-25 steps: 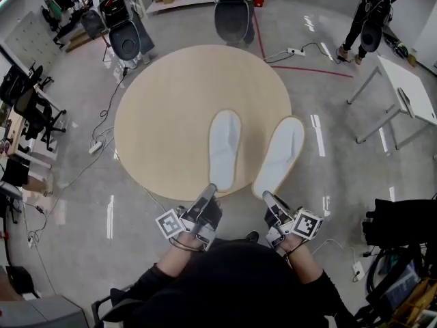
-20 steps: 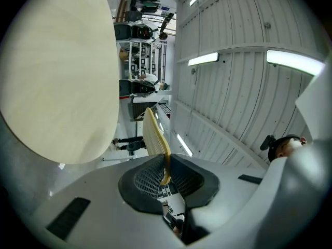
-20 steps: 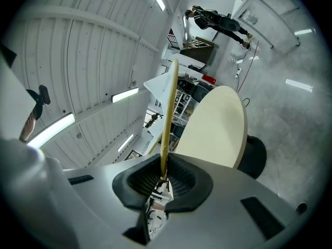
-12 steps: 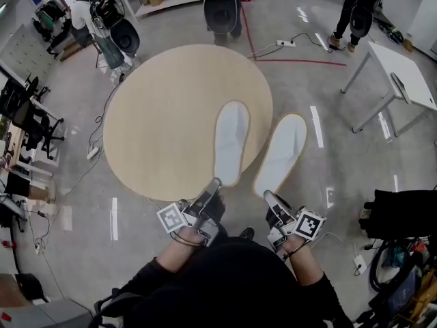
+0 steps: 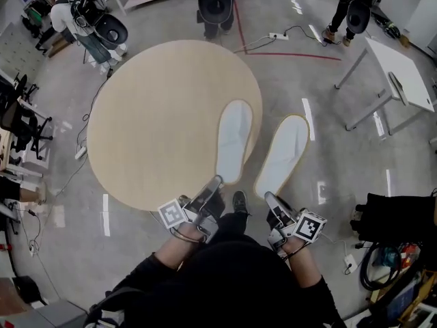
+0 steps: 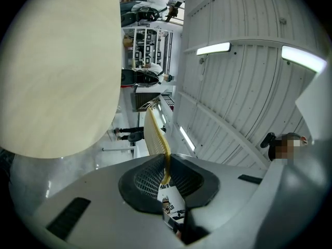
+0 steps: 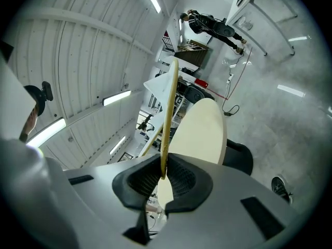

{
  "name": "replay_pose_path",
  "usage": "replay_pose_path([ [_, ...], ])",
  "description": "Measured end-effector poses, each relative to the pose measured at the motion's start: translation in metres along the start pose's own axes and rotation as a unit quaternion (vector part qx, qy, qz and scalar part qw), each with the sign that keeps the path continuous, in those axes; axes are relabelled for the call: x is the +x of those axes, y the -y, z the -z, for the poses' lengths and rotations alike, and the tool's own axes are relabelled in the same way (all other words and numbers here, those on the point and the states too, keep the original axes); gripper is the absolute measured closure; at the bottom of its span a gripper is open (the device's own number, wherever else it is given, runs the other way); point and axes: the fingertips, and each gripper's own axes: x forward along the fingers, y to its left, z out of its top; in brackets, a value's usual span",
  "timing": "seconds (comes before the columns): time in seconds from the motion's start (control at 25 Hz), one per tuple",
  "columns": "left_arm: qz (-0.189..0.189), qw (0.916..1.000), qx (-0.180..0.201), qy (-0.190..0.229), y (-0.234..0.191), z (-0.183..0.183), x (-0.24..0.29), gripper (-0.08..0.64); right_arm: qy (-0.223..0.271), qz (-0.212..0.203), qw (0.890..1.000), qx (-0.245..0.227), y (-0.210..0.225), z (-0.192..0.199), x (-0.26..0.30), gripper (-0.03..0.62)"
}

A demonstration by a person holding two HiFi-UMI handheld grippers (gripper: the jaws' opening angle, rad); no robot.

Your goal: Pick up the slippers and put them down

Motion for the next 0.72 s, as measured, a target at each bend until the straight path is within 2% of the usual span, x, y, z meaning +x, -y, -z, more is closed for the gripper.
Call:
replay_pose_path([
  [0.16,-0.005,0.9997,-0.025,0.005,-0.031,-0.017,0.044,0.512,-0.014,0.019,1.0,-0.01,0.021,-0.043,0.012,0.549],
  [0.32,0.007,0.9994,-0.033,0.007,-0.049,-0.031,0.09,0.512,-0.026,0.039,0.999,-0.022,0.039,-0.086,0.023,0.551],
  [0.72,0.022,0.9984,-0.043,0.028,-0.076,-0.09,0.144,0.514,-0.076,0.06,0.995,-0.03,0.071,-0.139,0.094,0.551],
])
